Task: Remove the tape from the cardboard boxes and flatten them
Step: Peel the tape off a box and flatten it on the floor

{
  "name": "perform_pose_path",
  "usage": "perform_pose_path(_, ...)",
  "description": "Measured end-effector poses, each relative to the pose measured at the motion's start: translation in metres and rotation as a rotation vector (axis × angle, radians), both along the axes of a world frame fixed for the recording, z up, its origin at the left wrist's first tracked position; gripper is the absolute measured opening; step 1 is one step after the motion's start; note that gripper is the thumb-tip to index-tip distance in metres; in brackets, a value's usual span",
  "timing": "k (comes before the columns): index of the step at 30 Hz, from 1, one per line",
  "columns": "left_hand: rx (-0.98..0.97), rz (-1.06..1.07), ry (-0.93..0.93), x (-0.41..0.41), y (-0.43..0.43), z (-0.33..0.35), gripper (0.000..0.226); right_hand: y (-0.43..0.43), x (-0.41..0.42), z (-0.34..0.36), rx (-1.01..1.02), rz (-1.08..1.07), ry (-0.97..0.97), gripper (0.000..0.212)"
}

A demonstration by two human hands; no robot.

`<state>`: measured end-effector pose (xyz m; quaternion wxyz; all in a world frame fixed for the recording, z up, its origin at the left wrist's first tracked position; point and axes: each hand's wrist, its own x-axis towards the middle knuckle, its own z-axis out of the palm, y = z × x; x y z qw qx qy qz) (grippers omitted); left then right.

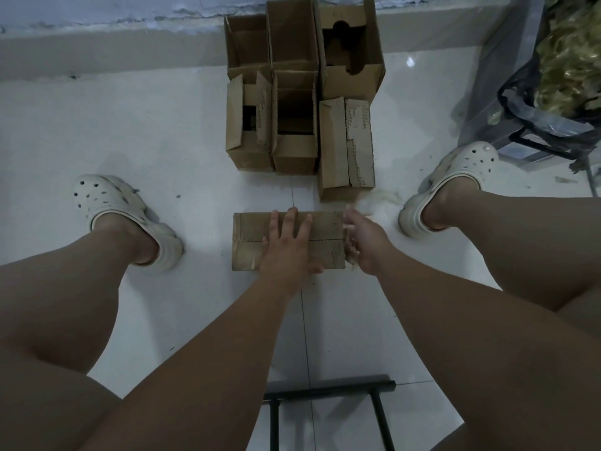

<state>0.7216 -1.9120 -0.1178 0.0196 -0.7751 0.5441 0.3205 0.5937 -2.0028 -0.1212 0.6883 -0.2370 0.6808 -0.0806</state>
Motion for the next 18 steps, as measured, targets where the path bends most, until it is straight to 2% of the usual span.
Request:
perform_pose_path(2,-0.004,-0.001,-0.003,-0.001,0.001,0.000,0.099,0.005,0.001,-0.003,-0.057,0.131,0.046,0.040)
perform_pose_path(6,0.001,-0.006,-0.015,-0.002,-0.002,0.001,0.099,0.007,0.005,0.000,-0.125,0.135,0.030,0.037)
perform_pose_path(9,-0.007,0.007,-0.009,-0.002,-0.003,0.002,0.099,0.006,0.008,-0.001,-0.073,0.031,-0.026,0.027)
perform_pose_path(13,-0.006,0.007,-0.004,-0.002,-0.003,0.001,0.099,0.008,0.011,-0.002,0.071,-0.190,-0.142,0.027)
perform_pose_path(18,0.006,0.014,-0.004,-0.001,-0.002,0.001,0.099,0.005,0.015,-0.005,0.147,-0.322,-0.118,0.031)
